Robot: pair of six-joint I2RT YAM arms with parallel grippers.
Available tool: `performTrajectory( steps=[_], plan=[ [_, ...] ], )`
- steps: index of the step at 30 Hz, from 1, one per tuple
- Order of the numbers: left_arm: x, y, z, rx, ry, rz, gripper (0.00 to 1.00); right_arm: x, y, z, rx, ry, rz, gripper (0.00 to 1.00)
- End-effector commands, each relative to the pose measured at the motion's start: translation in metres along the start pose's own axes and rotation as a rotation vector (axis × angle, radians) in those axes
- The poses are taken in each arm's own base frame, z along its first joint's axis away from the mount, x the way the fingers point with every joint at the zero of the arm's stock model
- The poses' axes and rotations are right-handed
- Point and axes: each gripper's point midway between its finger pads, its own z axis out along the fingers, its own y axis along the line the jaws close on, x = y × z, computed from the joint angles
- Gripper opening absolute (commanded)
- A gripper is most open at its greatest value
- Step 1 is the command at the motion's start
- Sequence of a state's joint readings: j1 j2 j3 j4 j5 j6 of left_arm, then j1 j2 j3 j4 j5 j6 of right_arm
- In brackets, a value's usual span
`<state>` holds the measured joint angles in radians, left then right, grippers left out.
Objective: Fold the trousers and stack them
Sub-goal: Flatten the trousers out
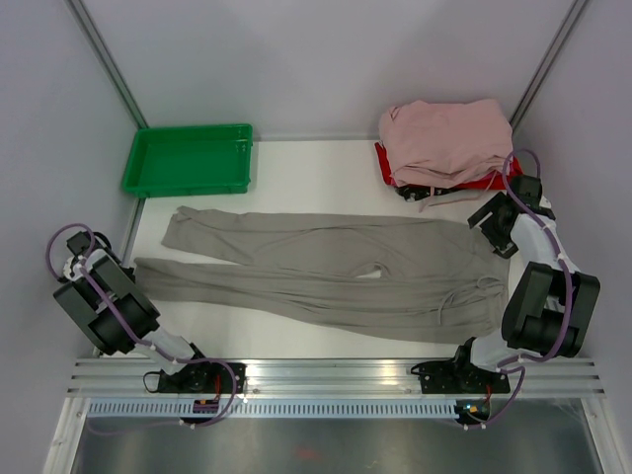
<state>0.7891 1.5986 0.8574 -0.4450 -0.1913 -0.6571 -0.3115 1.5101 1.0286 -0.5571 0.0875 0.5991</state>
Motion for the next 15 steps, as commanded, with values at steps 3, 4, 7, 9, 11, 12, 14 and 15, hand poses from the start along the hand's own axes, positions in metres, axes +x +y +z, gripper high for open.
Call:
performTrajectory(
  steps=[3,4,7,9,11,12,14,15],
  plan=[
    [0.005,0.025,0.019,-0.108,0.006,0.065,0.04,-0.012,-0.001,-0.015,0.008,-0.063,0.023,0.89],
    [0.007,0.031,0.017,-0.136,0.010,0.051,0.02,-0.012,-0.002,-0.016,0.009,-0.066,0.023,0.89],
    [0.009,0.048,0.007,-0.207,-0.008,0.020,0.02,-0.014,-0.004,-0.018,0.020,-0.082,0.037,0.89],
    [0.009,0.060,-0.003,-0.255,-0.028,0.011,0.02,-0.014,-0.007,-0.020,0.032,-0.086,0.043,0.90],
    [0.013,0.074,-0.008,-0.291,-0.024,0.006,0.02,-0.015,-0.012,-0.025,0.053,-0.106,0.056,0.90],
    [0.016,0.079,-0.009,-0.297,-0.014,0.000,0.02,-0.015,-0.016,-0.026,0.069,-0.114,0.067,0.90],
    [0.017,0.095,-0.014,-0.320,0.011,-0.052,0.02,-0.012,-0.028,-0.034,0.101,-0.144,0.104,0.93],
    [0.020,0.102,-0.016,-0.325,0.027,-0.075,0.02,-0.011,-0.033,-0.036,0.108,-0.153,0.124,0.94]
  ],
)
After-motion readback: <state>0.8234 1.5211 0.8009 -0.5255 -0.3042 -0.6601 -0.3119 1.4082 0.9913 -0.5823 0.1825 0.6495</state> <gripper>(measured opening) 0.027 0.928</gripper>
